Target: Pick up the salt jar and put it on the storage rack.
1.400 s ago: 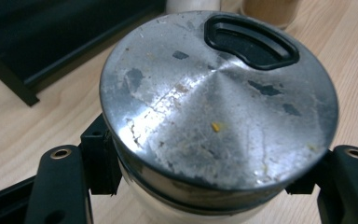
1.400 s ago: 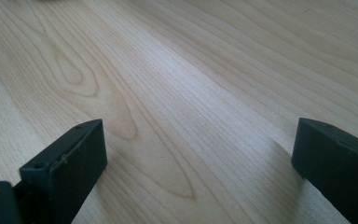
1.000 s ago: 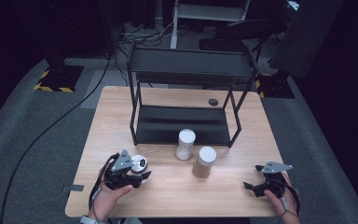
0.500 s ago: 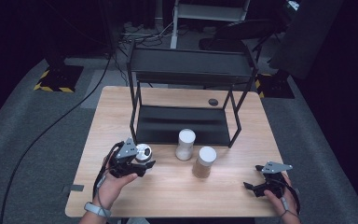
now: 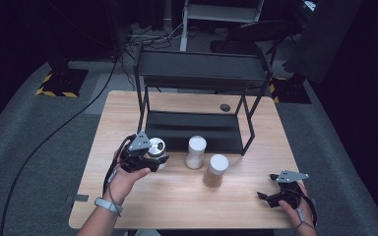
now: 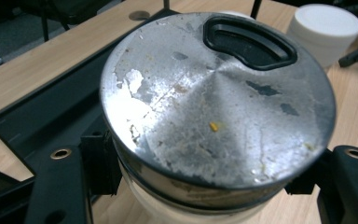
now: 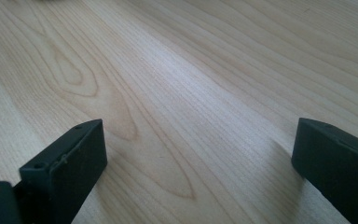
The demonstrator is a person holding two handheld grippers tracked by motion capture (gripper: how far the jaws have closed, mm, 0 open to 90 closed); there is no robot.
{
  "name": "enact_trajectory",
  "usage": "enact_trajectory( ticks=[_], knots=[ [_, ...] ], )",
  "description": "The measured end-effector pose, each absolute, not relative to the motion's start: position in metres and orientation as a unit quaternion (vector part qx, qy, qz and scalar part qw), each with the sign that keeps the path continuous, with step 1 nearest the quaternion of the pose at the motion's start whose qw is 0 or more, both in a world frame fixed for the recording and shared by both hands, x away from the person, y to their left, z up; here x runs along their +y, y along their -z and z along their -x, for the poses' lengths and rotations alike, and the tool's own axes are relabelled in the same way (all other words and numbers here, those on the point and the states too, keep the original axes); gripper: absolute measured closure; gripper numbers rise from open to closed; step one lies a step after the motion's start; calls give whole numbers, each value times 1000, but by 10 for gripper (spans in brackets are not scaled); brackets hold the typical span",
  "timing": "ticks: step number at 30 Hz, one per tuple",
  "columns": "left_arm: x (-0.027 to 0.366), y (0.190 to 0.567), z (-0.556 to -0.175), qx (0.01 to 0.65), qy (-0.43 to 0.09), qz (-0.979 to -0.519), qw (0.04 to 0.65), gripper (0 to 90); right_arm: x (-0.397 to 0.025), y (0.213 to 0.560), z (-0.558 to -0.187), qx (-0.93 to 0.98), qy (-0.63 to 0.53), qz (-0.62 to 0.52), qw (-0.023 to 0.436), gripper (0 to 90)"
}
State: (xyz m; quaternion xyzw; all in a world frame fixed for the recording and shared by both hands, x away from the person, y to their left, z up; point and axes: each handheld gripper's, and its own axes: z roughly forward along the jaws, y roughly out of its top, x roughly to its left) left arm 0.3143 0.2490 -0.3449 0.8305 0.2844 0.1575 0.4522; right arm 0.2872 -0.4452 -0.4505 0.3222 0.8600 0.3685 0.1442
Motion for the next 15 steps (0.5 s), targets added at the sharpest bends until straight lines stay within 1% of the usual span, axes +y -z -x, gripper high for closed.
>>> enact_trajectory(
  ticks=[15],
  knots=[
    [236,335,-347,297,-168,-825,451,297,-445,451,-287,859,-369,-323,144,30]
  ],
)
